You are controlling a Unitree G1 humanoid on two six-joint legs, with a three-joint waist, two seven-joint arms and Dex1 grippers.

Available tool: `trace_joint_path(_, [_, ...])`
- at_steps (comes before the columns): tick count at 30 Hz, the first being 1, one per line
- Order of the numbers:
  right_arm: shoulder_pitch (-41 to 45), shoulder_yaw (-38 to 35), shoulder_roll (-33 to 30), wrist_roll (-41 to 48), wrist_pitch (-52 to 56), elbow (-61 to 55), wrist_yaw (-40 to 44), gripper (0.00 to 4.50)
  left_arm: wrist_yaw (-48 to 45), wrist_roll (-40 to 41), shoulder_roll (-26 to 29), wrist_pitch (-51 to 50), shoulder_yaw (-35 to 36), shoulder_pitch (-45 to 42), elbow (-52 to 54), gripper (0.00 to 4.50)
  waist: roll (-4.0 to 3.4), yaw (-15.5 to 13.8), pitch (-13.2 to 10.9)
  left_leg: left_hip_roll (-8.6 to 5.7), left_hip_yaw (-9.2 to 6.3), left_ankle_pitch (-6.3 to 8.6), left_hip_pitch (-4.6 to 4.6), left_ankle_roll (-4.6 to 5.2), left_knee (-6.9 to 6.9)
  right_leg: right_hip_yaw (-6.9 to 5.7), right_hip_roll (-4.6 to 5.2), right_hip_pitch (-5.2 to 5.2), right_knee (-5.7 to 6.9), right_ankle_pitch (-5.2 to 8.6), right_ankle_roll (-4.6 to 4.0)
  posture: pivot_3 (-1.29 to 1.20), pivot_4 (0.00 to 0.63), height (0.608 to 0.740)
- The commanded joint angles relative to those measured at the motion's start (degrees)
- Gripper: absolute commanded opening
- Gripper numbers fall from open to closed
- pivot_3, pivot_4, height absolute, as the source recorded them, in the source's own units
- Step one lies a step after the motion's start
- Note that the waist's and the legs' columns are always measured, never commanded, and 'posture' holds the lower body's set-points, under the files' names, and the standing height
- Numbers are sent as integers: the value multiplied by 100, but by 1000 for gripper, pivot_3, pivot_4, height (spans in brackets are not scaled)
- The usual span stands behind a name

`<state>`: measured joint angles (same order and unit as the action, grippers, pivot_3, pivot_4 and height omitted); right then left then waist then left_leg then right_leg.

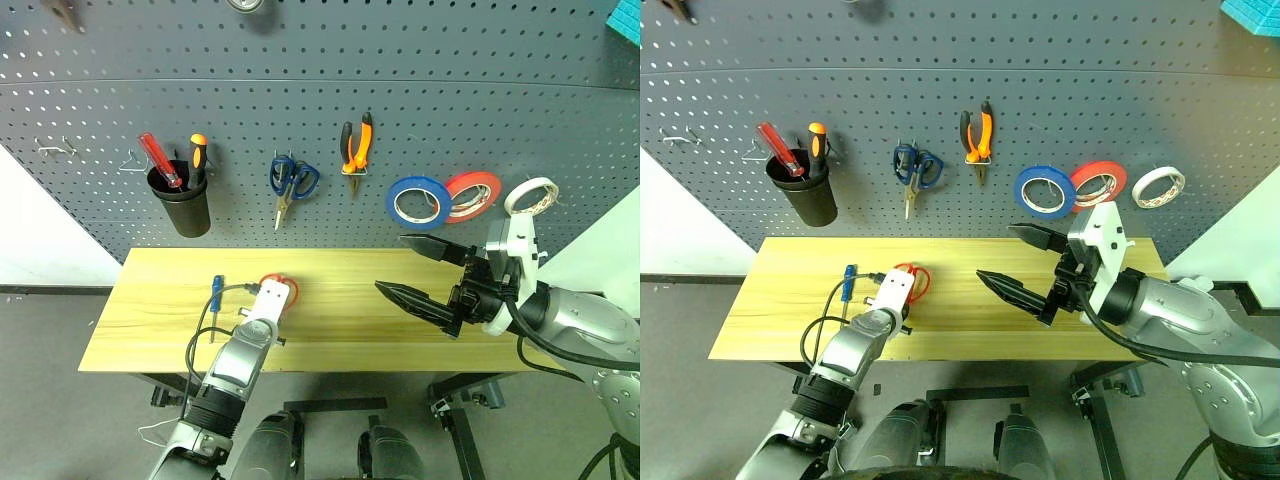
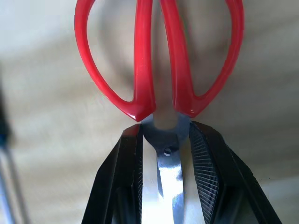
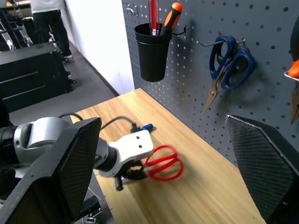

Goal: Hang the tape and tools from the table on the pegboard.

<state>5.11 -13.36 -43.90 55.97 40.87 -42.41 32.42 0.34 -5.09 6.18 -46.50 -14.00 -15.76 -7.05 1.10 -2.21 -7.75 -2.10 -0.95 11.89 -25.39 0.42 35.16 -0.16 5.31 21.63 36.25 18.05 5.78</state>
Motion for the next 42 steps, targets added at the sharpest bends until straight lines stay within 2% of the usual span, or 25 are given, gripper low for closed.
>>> trace_joint_path(1, [87,-11,18,0,-96,-60,5,4500,-107,-184,18,400,-240,91,352,1100,0,4,0,-1,1,1,0,2,0,0,2,0,-1,0,0,-39,135,740])
trace_joint_path(12, [97,2,18,-62,-107,-40,18,4500,-423,-625,443,1267,-610,404,926,1100,-5,6,-3,-3,1,3,0,6,4,0,2,-3,-2,0,1,-36,131,740])
trace_joint_path(17, [111,-9,14,-83,-119,-19,33,4500,-450,-877,699,2068,-703,534,1323,1100,-6,4,-2,-3,1,3,1,6,7,-1,2,-5,-2,-2,4,-34,130,740])
trace_joint_path(22, [138,21,36,-117,-127,6,45,4500,-233,-1206,896,3312,-730,691,1508,1100,-6,3,-2,-4,1,3,2,7,8,-1,2,-6,-2,-3,5,-32,129,740])
trace_joint_path(33, [164,48,50,-223,-173,102,121,4500,138,-1421,946,5057,-350,1027,1787,1100,-7,1,-1,-5,3,3,3,9,15,-2,0,-10,3,-11,21,-24,125,740])
trace_joint_path(42, [180,58,68,-275,-172,137,173,4500,465,-1509,816,5317,293,863,1634,1100,-10,-12,0,-5,3,5,6,14,52,-3,-5,-21,23,-19,34,-22,123,740])
